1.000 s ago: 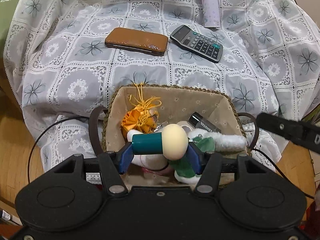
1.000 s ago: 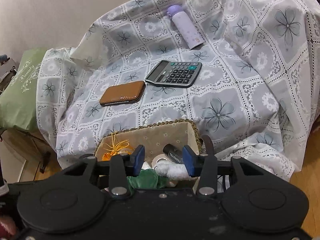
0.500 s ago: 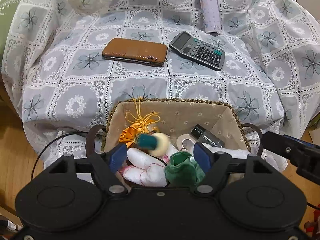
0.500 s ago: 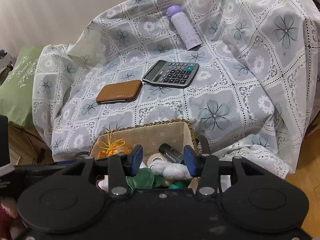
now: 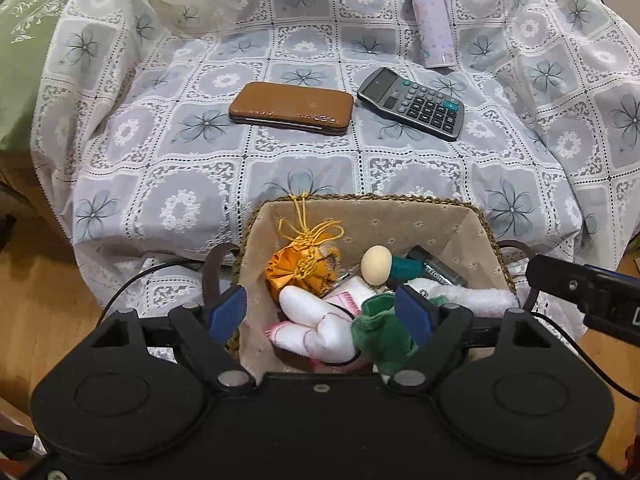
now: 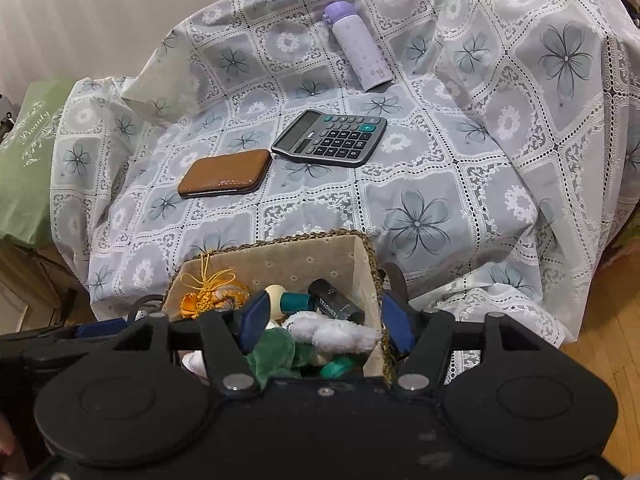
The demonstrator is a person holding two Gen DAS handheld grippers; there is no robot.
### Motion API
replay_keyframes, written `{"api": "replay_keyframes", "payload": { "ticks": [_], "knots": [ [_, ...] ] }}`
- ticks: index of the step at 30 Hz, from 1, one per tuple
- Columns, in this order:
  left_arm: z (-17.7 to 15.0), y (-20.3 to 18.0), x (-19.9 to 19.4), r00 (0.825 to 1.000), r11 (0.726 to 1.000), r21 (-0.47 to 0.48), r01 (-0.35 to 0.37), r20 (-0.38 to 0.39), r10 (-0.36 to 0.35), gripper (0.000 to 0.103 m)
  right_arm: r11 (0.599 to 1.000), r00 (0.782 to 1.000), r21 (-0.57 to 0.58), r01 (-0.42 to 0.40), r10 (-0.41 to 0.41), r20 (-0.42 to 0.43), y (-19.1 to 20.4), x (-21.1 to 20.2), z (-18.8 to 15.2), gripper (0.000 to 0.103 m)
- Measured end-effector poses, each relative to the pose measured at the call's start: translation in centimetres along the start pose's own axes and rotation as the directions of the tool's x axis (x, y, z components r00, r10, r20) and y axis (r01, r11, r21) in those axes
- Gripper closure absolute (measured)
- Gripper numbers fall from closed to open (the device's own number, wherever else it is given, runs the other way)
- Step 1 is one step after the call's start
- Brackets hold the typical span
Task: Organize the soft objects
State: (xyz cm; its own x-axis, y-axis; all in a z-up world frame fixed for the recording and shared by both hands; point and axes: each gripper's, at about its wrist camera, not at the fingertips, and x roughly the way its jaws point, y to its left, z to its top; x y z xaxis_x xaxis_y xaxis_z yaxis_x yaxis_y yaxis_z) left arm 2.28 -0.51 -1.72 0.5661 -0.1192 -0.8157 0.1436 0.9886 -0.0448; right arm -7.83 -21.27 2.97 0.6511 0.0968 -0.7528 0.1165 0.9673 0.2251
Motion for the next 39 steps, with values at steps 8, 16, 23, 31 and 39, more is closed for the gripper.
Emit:
{"api": "replay_keyframes", "payload": {
  "ticks": [8,16,23,31,39],
  "knots": [
    [-0.5,0.3,-0.8,1.000,1.000,-0.011,-0.020,-0.006,0.020,0.022,1.000,1.000,-0.021,0.016,-0.017,-0.022,0.3,0.3,0.0,0.022],
    [-1.1,0.2,-1.1,0.999,0.999,0.001,-0.043,-0.030,0.043,0.020,0.999,0.997,-0.036,0.039,-0.041,-0.058,0.0,0.8,-0.1,0.009],
    [-1.5,0.2,-1.4,0.998,0.999,-0.007,-0.038,-0.044,0.038,0.020,0.996,0.995,-0.066,0.057,-0.062,-0.080,-0.2,1.0,0.0,0.000],
    [-2.0,0.0,-1.6,0.997,0.998,0.003,-0.063,-0.047,0.063,0.007,0.983,0.982,-0.150,0.103,-0.124,-0.139,-0.2,1.4,-0.9,0.000],
    [-2.1,0.0,-2.0,0.996,0.997,-0.002,-0.076,-0.040,0.076,0.007,0.982,0.988,-0.165,0.087,-0.107,-0.112,0.2,0.8,-1.0,0.000]
  ]
}}
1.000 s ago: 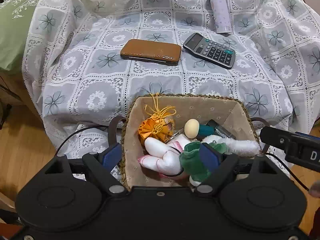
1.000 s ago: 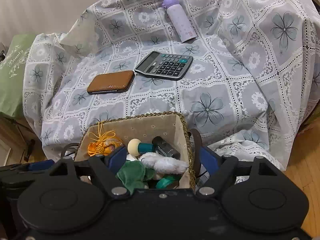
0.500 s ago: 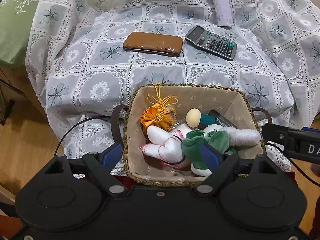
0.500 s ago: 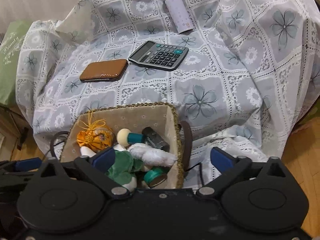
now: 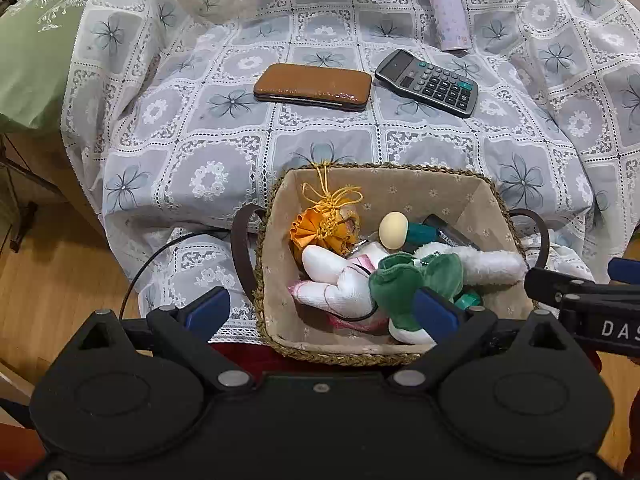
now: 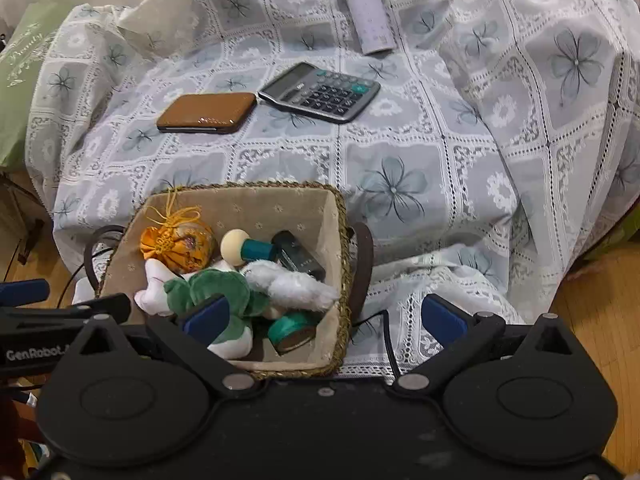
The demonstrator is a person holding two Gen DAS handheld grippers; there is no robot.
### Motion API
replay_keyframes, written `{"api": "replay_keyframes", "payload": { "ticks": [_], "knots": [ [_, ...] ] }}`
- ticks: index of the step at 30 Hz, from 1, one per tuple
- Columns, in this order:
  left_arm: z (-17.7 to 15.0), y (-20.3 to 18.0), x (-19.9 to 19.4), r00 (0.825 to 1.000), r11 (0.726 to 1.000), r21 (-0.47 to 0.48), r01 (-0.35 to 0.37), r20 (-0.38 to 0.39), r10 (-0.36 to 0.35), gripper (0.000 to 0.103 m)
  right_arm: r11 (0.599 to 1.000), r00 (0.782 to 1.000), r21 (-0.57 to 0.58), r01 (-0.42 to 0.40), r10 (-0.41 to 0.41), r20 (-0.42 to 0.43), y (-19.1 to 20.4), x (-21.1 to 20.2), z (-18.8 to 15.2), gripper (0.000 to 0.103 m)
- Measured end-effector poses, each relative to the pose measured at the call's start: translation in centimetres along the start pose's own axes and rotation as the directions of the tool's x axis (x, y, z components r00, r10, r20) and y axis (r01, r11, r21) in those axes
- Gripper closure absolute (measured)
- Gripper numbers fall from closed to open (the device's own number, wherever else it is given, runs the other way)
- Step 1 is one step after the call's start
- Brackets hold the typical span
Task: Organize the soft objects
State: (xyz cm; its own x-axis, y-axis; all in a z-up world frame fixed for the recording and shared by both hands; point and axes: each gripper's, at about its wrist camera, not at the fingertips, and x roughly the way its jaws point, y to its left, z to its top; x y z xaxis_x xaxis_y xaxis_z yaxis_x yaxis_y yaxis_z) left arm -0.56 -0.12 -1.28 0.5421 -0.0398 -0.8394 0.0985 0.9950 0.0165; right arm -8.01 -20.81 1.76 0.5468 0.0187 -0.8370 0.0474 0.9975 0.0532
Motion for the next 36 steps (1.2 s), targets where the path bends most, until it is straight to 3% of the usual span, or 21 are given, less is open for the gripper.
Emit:
{"api": "replay_keyframes", "payload": {
  "ticks": [13,36],
  "knots": [
    [-0.1,0.6,0.1,0.999,0.999,-0.035,0.013,-0.039,-0.014,0.007,0.999,1.000,0.043,0.006,-0.006,-0.016,-0.6,0.2,-0.2,0.000],
    [-0.3,0.3,0.6,0.998,1.000,-0.012,0.008,-0.070,-0.009,0.008,0.998,0.997,0.056,0.016,-0.012,-0.072,-0.3,1.0,-0.4,0.000]
  ]
}}
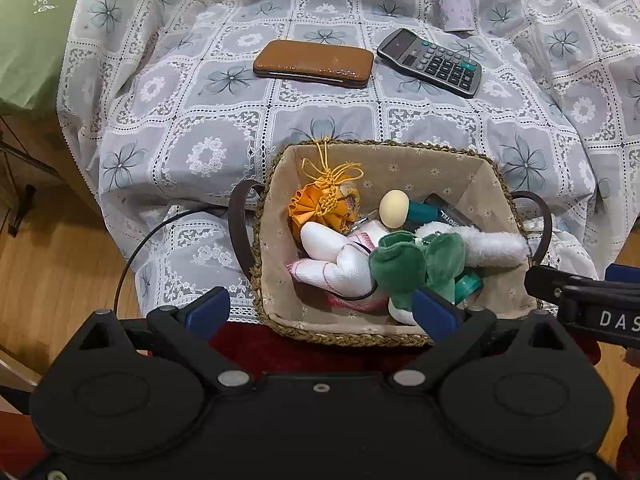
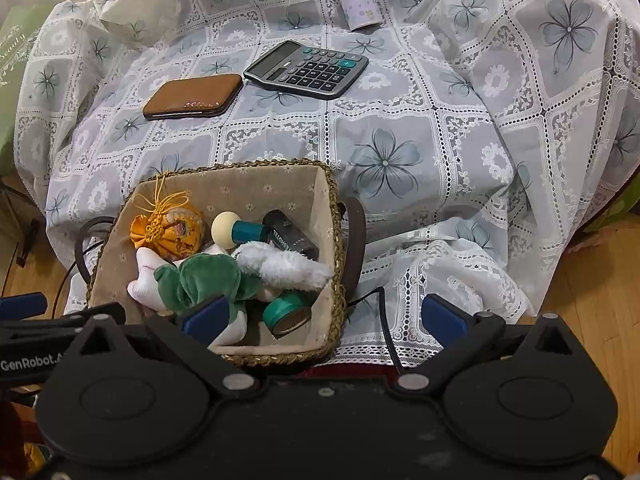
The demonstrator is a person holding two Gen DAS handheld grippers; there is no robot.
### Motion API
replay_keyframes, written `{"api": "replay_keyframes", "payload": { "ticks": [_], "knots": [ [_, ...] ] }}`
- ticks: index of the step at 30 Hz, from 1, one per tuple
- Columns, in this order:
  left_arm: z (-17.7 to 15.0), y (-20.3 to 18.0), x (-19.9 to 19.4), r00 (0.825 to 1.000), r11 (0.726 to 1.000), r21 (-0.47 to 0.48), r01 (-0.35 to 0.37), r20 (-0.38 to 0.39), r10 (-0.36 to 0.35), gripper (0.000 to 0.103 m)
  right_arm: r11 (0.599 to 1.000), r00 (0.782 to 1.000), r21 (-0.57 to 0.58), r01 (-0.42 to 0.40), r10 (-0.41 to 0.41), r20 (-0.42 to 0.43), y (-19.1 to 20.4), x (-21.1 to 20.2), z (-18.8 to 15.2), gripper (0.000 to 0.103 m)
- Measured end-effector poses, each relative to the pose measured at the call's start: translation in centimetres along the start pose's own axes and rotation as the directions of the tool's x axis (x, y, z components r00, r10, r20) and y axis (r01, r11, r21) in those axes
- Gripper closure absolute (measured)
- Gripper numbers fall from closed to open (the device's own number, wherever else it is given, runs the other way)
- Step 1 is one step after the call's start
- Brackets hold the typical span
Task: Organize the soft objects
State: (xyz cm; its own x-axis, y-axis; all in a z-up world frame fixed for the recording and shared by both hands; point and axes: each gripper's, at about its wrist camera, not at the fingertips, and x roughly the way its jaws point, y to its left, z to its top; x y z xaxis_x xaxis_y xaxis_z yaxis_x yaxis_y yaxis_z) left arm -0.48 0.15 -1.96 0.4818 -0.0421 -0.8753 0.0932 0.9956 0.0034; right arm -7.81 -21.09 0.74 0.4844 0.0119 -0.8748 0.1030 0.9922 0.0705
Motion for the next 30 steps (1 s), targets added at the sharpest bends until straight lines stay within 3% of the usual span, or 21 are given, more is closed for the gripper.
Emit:
{"api": "replay_keyframes", "payload": {
  "ticks": [14,30],
  "knots": [
    [0.0,0.0,0.2,1.000,1.000,0.004,0.003,-0.009,-0.003,0.008,1.000,1.000,-0.002,-0.005,0.005,-0.019,0.0,0.4,0.1,0.000],
    [0.0,0.3,1.2,0.997,1.000,-0.018,0.020,-0.077,-0.021,0.008,1.000,0.999,-0.004,0.001,-0.001,-0.033,0.1,0.7,0.2,0.000]
  ]
}}
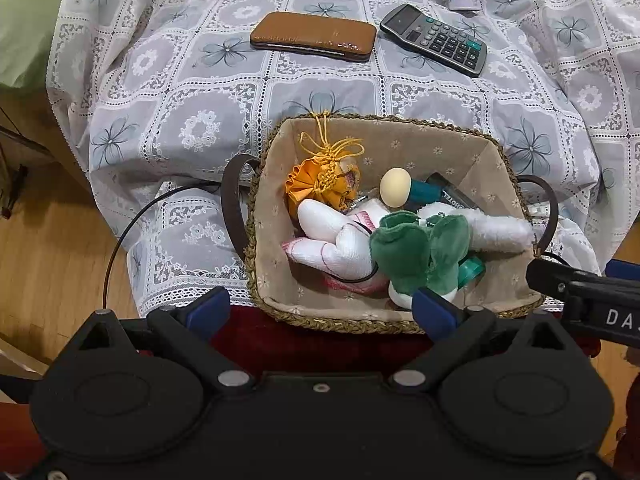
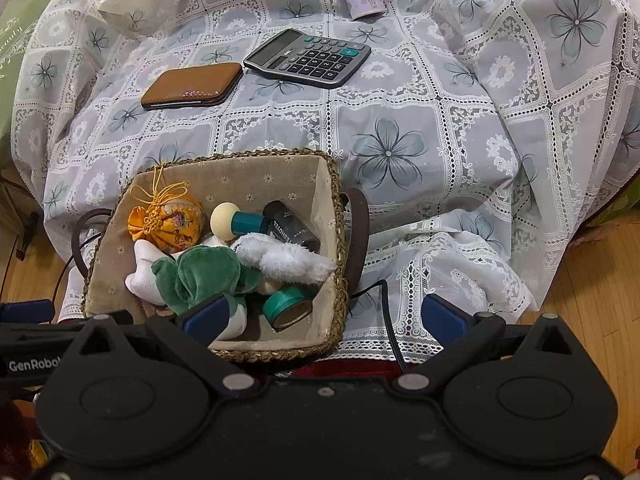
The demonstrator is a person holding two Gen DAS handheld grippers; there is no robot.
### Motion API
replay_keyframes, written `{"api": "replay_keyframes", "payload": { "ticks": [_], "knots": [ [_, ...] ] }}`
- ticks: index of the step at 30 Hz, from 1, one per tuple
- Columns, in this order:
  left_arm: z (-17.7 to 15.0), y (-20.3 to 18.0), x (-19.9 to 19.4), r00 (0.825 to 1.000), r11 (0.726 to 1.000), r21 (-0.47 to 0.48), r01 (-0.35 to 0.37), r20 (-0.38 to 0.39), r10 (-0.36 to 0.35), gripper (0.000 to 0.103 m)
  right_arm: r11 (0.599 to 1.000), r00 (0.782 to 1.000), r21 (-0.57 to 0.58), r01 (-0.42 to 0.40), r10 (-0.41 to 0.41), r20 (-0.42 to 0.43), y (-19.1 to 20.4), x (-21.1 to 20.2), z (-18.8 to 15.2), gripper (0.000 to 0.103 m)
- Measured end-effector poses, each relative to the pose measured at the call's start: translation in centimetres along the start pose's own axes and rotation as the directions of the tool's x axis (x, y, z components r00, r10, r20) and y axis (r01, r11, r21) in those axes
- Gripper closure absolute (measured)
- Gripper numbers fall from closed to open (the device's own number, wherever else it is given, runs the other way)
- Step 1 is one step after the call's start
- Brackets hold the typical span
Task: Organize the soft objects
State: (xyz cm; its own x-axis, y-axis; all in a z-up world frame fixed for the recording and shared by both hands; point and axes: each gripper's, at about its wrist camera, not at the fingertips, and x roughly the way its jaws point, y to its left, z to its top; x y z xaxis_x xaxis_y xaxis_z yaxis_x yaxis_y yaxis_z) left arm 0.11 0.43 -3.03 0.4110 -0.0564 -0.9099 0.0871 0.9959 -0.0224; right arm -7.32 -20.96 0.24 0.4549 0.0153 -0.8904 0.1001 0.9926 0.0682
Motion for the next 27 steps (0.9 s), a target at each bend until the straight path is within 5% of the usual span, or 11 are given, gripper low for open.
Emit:
{"api": "replay_keyframes", "payload": {
  "ticks": [27],
  "knots": [
    [-0.12,0.02,0.20,1.000,1.000,0.001,-0.007,-0.012,0.007,0.008,1.000,1.000,0.007,0.002,-0.002,-0.006,0.19,0.10,-0.21,0.000]
  ]
}}
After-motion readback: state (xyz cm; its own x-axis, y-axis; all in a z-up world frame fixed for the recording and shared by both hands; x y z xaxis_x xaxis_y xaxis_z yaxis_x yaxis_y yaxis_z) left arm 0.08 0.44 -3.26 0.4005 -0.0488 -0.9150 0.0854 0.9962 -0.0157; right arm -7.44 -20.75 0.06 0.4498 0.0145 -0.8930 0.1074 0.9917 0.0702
